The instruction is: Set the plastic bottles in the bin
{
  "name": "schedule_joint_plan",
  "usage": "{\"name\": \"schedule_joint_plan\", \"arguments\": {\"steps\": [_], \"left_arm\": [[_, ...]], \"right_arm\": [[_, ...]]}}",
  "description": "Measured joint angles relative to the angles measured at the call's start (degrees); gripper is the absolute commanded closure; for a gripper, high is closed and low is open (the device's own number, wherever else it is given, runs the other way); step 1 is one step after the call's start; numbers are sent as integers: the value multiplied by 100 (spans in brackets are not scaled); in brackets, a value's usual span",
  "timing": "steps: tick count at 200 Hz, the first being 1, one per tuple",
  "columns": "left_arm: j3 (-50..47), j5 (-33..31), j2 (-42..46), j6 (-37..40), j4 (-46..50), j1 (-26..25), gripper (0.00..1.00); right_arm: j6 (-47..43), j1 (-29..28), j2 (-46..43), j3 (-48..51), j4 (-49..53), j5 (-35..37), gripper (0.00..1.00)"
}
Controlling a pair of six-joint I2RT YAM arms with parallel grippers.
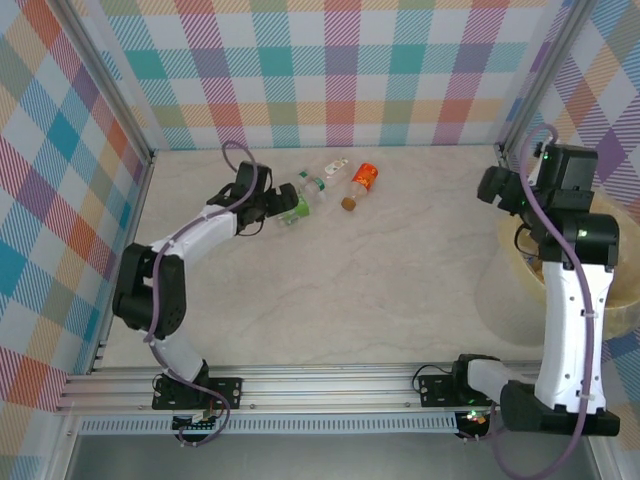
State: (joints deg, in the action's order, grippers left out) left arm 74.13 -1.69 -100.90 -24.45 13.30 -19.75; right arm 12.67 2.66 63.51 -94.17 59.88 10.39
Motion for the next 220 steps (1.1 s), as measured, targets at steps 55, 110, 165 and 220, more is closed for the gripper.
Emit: {"name": "schedule_joint_plan", "arguments": {"steps": [55, 110, 165, 220], "left_arm": [[470, 269, -1095, 804, -433, 146, 0], [466, 935, -1416, 935, -1016, 282, 0], [262, 1340, -1416, 953, -1416, 282, 0], [-463, 1462, -1156, 890, -1480, 219, 0]], "right_arm": [[505, -345, -511, 1460, -1779, -1845, 0], [643, -350, -599, 1499, -2170, -2227, 0], [667, -361, -632, 1502, -2277, -2334, 0], [758, -400, -579, 1502, -2387, -2516, 0]]}}
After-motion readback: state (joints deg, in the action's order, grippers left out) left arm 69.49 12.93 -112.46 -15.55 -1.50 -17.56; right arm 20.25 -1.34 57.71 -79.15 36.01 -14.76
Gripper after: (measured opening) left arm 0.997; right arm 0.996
